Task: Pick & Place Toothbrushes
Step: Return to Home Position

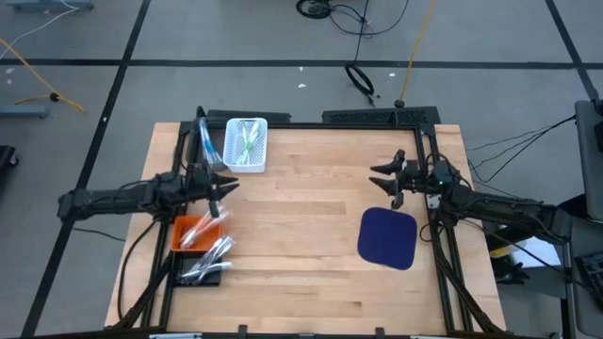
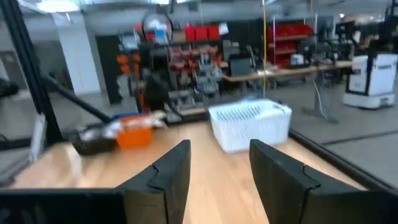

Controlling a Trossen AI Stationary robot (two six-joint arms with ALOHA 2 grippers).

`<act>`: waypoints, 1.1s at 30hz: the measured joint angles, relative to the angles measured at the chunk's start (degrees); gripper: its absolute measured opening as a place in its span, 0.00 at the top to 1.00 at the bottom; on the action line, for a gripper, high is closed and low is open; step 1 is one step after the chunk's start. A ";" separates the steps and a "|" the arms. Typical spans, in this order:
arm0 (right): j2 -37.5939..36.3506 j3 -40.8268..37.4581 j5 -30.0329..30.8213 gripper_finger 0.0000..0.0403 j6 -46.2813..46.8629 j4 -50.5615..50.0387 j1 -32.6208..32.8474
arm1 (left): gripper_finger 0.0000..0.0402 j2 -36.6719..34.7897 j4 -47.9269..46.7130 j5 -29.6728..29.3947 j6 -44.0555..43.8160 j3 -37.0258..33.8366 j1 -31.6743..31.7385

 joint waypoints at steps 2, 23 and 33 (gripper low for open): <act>0.03 -0.04 0.05 0.62 -1.33 -2.51 -0.02 | 0.78 0.21 -0.03 -1.68 0.98 0.04 1.04; 0.52 -0.20 3.15 0.61 -3.70 -19.26 -0.26 | 0.78 0.41 -9.95 -1.93 0.07 0.13 1.85; 0.51 -0.22 3.14 0.61 -3.70 -18.36 -0.26 | 0.78 0.41 -9.67 -2.13 -2.70 0.13 1.85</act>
